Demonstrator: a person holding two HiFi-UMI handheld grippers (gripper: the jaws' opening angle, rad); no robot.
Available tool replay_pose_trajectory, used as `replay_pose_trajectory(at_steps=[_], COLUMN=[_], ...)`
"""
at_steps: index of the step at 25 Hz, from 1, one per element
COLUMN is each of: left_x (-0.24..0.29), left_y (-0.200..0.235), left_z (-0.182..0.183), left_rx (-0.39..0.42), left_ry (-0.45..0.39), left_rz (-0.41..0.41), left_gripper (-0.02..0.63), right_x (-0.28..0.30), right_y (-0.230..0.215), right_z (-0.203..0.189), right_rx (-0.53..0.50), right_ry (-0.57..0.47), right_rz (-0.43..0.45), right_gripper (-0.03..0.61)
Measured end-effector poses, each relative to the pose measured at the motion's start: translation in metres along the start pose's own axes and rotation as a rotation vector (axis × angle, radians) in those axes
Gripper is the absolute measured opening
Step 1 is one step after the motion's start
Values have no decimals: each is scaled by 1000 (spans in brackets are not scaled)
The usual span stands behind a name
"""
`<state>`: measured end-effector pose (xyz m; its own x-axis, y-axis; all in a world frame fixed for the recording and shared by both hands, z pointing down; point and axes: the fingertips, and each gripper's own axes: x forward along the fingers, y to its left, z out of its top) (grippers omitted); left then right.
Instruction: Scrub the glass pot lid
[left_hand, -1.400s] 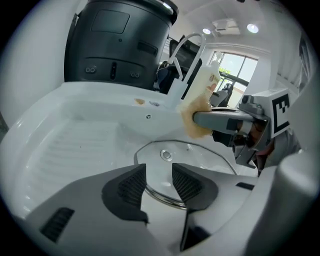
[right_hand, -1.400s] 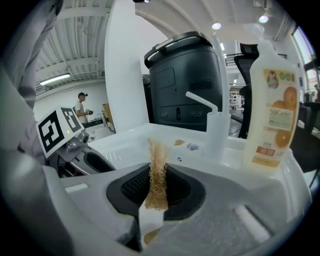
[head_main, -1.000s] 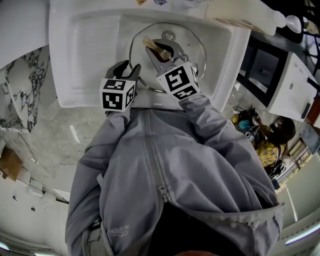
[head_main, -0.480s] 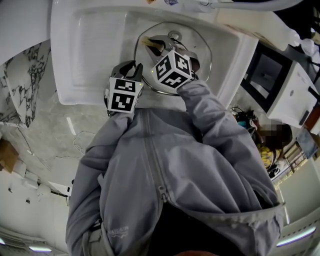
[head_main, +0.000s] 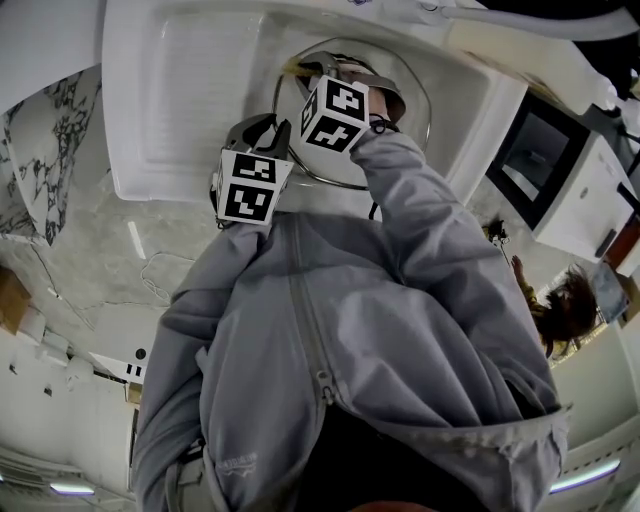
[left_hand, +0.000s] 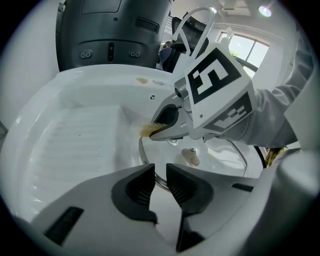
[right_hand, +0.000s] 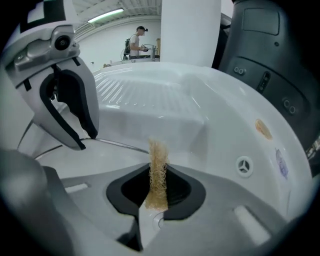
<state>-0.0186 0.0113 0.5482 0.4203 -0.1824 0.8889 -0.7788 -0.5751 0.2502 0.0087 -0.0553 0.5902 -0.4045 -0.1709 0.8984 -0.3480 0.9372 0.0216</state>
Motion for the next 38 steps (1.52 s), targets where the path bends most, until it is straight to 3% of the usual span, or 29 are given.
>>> replay_pose_trajectory(at_steps=[6, 11, 27, 38], left_x=[-1, -1, -4, -6], left_y=[1, 1, -2, -3], left_z=[-1, -1, -3, -2], left_rx=[-5, 4, 39, 60], left_ry=[-6, -9, -24, -43], left_rz=[6, 14, 18, 40], left_gripper=[63, 63, 46, 35], right_x=[5, -1, -29, -62], right_y=[10, 22, 75, 113], right_z=[-2, -3, -4, -6], right_rx=[135, 172, 239, 337], right_ry=[0, -13, -81, -153], right_rz=[152, 245, 366, 501], right_gripper=[52, 52, 52, 52])
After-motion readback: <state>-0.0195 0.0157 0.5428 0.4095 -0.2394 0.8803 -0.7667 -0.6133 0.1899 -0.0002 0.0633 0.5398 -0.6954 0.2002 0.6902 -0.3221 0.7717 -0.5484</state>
